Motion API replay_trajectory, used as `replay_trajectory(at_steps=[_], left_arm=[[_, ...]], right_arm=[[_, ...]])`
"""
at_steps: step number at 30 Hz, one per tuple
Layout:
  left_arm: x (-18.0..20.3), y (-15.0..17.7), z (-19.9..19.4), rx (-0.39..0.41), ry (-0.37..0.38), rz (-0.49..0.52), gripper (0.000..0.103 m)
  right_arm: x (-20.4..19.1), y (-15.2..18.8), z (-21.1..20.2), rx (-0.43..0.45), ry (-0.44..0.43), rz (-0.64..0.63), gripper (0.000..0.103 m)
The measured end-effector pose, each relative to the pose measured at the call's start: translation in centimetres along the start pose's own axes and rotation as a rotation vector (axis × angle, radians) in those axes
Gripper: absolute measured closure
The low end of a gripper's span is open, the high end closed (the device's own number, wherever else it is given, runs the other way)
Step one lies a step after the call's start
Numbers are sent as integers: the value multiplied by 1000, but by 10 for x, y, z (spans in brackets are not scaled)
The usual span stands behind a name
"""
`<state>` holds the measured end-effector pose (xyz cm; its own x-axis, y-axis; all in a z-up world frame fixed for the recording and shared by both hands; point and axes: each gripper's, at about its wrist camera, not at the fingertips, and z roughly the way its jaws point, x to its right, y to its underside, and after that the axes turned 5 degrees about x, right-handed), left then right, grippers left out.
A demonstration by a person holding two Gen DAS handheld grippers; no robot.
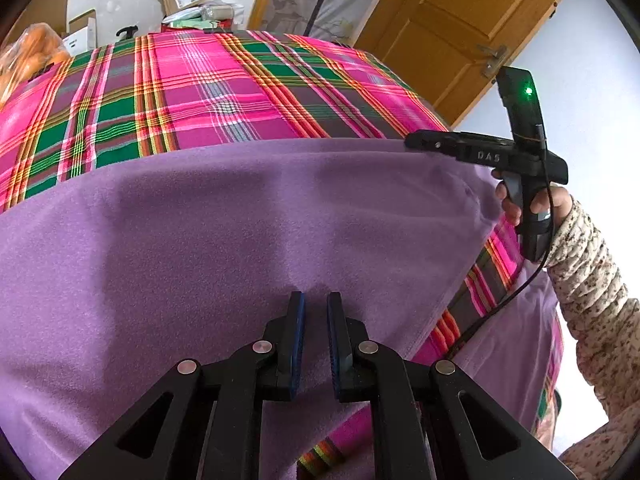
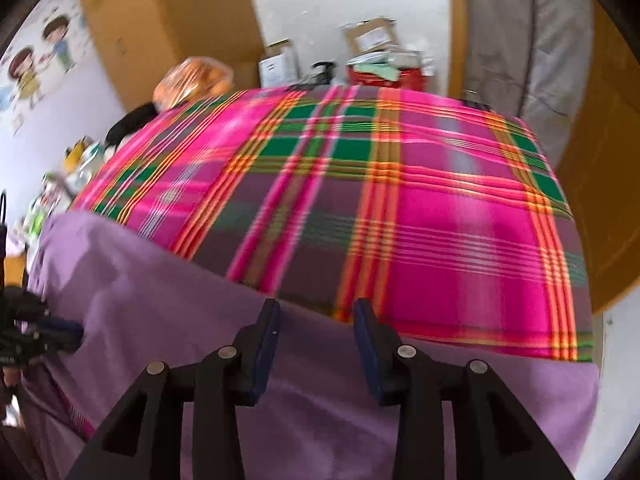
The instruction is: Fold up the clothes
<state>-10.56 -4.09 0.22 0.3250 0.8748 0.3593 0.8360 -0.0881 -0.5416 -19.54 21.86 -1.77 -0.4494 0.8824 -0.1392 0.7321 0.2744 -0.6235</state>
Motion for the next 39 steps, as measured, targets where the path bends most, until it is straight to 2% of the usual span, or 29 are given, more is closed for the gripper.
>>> replay_trajectory(at_steps=[6, 10, 13, 14, 17, 20, 27, 28, 29, 32, 34, 39], left_arm=[[-2, 0, 0, 4, 16, -8, 92], [-3, 0, 0, 5, 22, -10, 92], [-3, 1, 0, 7, 27, -11, 92], [-3, 1, 0, 7, 28, -11, 92], [-4, 1, 0, 9, 33, -12, 92], [-4, 1, 0, 10, 38, -15, 92], [-8, 2, 0, 12, 52, -20, 92], [-8, 3, 0, 13, 54, -21, 92], [-9, 3, 0, 13, 56, -22, 92], [-8, 3, 0, 14, 58, -26, 92], [-8, 3, -1, 13, 58, -30, 92], [-3, 6, -8, 10, 56, -25, 92]], right_arm=[[-21, -3, 10, -25, 4, -85, 56], [-38, -1, 14, -32, 12, -170, 59], [-41, -2, 13, -31, -3, -176, 86], [-43, -2, 13, -29, 3, -187, 98], [-48, -4, 11, -22, 51, -219, 99], [-44, -12, 8, 34, 123, -185, 100], [-39, -13, 20, 23, 152, -136, 99], [-36, -14, 20, 25, 152, -121, 98], [-34, -14, 20, 27, 151, -106, 91], [-25, -15, 17, 39, 149, -53, 88], [-16, -14, 2, 78, 183, -2, 88], [2, -3, -58, 182, 186, 159, 88]])
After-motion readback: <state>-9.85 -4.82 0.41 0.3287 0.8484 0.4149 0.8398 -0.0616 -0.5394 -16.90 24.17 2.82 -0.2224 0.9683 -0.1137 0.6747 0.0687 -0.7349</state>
